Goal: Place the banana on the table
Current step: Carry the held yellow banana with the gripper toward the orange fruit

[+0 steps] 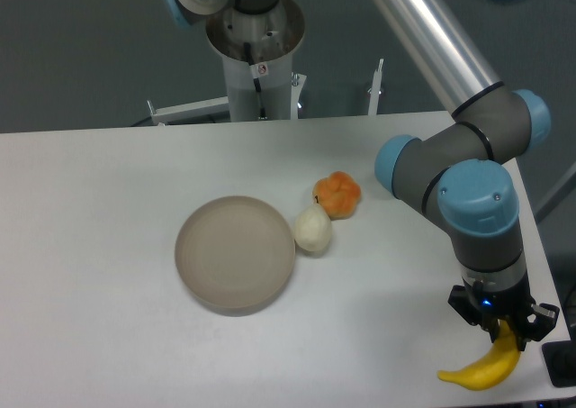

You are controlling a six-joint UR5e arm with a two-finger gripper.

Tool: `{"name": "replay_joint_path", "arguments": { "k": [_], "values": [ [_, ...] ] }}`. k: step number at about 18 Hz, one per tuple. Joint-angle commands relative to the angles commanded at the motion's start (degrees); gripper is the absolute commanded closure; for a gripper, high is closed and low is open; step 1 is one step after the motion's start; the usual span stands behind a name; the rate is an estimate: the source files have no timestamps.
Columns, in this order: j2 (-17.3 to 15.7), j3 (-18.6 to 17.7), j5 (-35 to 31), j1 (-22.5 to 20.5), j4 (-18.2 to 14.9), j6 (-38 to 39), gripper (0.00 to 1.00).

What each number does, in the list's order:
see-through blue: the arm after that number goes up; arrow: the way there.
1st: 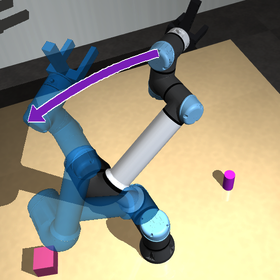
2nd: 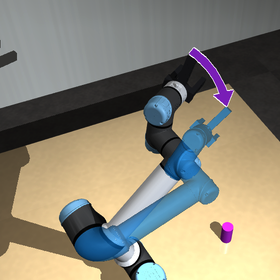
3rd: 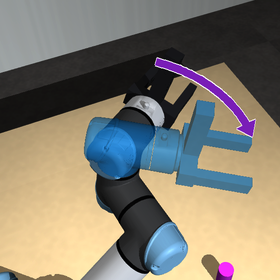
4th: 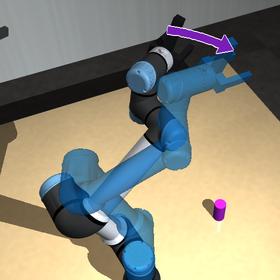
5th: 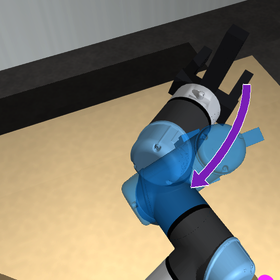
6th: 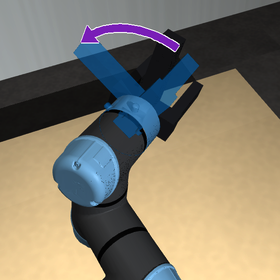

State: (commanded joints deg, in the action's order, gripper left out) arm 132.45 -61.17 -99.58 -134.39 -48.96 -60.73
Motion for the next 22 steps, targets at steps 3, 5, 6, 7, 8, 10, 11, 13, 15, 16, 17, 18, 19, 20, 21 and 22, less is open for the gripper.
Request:
{"name": "replay_joint_path", "arguments": {
  "k": [3,5,6,7,8,10,11,13,15,16,17,18,19,20,21,22],
  "values": [
    [-0.3,-0.3,0.0,0.2,0.0,0.2,0.68],
    [-0.4,-0.8,0.0,0.2,0.1,0.3,0.67],
    [-0.5,-1.1,0.0,0.2,0.2,0.3,0.67],
    [-0.5,-1.4,0.0,0.1,0.2,0.4,0.67],
    [-0.5,-1.6,0.0,0.1,0.2,0.7,0.67],
    [-0.8,-1.8,0.3,0.1,0.3,2.5,0.67],
    [-0.8,-1.8,0.2,0.1,0.2,2.8,0.67],
    [-0.8,-1.8,0.5,0.2,0.3,4.2,0.67],
    [-0.6,-2.1,1.1,0.5,0.2,11.3,0.67],
    [-0.6,-2.9,1.1,0.9,0.2,13.6,0.67],
    [-0.7,-3.5,1.1,1.1,0.2,15.4,0.67],
    [-0.9,-3.9,1.1,1.6,0.2,16.3,0.67],
    [-1.1,-4.6,1.1,2.1,0.2,18.1,0.67],
    [-1.4,-5.8,1.2,2.2,0.2,20.6,0.67],
    [-1.8,-6.9,1.1,2.4,0.2,22.7,0.67],
    [-2.1,-8.2,1.2,2.5,0.2,23.8,0.67]
  ]
}}
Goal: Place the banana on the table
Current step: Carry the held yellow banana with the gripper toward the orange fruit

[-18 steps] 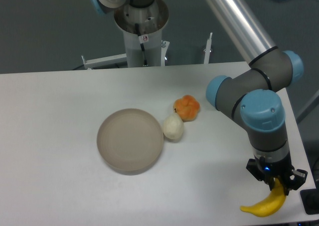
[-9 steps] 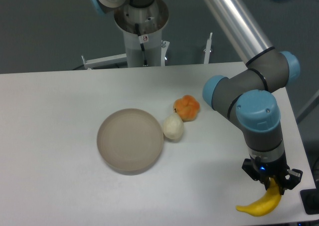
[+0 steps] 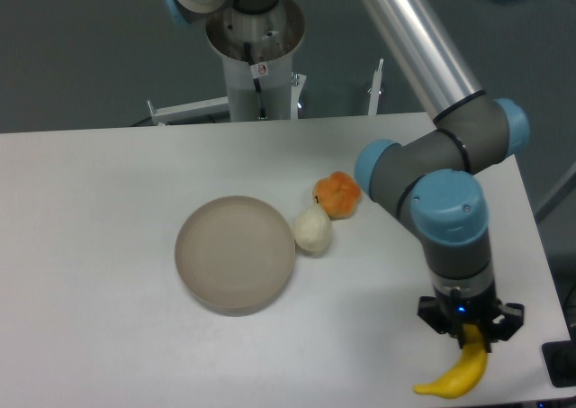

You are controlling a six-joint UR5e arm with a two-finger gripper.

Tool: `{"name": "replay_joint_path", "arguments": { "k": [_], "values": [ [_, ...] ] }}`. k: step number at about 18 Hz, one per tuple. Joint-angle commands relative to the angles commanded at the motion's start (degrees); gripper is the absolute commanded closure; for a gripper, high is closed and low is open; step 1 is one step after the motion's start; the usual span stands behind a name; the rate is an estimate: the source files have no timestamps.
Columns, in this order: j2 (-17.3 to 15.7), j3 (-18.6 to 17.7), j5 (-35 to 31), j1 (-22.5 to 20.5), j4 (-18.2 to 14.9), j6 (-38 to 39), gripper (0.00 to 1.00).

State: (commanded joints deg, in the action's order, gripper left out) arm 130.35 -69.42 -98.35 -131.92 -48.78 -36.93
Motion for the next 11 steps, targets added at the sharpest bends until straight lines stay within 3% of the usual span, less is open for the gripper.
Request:
{"name": "replay_joint_path", "arguments": {
  "k": [5,11],
  "values": [
    [-2.0,-7.0,-0.1,0.6,0.6,-0.2,0.68],
    [-4.8,-13.5,0.0,0.1,0.6,-13.3,0.68]
  ]
}}
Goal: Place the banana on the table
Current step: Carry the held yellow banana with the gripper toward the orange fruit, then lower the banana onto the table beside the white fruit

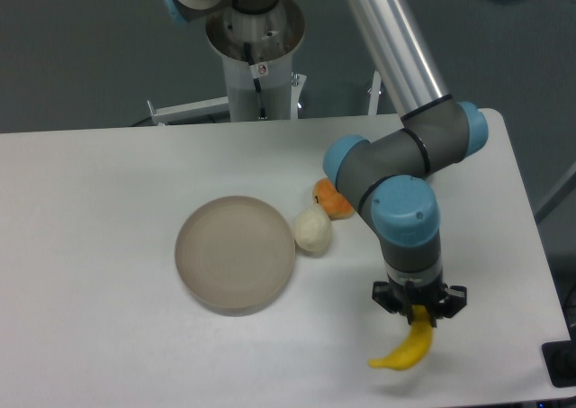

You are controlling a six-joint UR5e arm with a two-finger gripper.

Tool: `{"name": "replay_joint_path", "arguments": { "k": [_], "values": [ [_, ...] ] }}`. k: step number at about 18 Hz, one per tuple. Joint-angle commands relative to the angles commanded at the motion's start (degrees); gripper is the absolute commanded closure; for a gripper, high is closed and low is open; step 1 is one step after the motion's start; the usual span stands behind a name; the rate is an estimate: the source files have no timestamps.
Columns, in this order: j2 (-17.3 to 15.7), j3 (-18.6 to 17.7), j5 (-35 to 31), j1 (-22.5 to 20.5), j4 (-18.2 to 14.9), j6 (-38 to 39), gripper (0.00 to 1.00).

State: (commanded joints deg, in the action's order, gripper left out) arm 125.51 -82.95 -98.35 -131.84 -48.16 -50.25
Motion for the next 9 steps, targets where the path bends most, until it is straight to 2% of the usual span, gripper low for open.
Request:
{"name": "replay_joint_path", "arguments": {
  "k": [4,9],
  "values": [
    [-0.4,-3.0,-0.2,-0.3,0.1,-1.7,0.68],
    [-0.2,-4.4,-0.1,-0.4,0.0,-1.3,0.69]
  ]
}}
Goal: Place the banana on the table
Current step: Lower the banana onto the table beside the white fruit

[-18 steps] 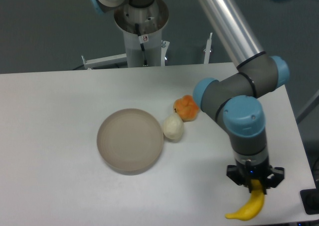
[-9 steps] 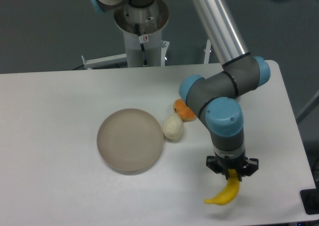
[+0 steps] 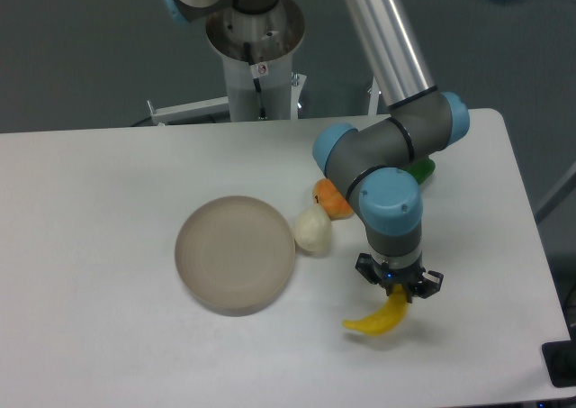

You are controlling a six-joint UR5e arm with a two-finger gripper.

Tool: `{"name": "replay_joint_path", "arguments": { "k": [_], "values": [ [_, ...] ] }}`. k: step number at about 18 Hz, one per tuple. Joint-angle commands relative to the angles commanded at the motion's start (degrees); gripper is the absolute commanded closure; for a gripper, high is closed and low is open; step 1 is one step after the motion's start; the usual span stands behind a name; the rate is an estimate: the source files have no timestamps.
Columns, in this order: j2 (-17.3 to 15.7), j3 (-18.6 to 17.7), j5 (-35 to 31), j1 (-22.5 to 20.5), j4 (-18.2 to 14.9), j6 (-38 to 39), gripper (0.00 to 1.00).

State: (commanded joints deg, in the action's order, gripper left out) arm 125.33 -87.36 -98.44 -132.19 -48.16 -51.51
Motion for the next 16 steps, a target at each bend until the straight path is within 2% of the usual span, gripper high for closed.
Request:
{"name": "replay_joint_path", "arguments": {
  "k": [3,7,16],
  "values": [
    [-0.2,-0.4,1.0,-0.8,-0.4,1.4,0.69],
    [-0.1,-0.6,7.4,-2.1,-0.4,4.8,0.71],
    [0.4,-1.0,7.1,-2.1,-0.5,4.9,0.71]
  ]
}}
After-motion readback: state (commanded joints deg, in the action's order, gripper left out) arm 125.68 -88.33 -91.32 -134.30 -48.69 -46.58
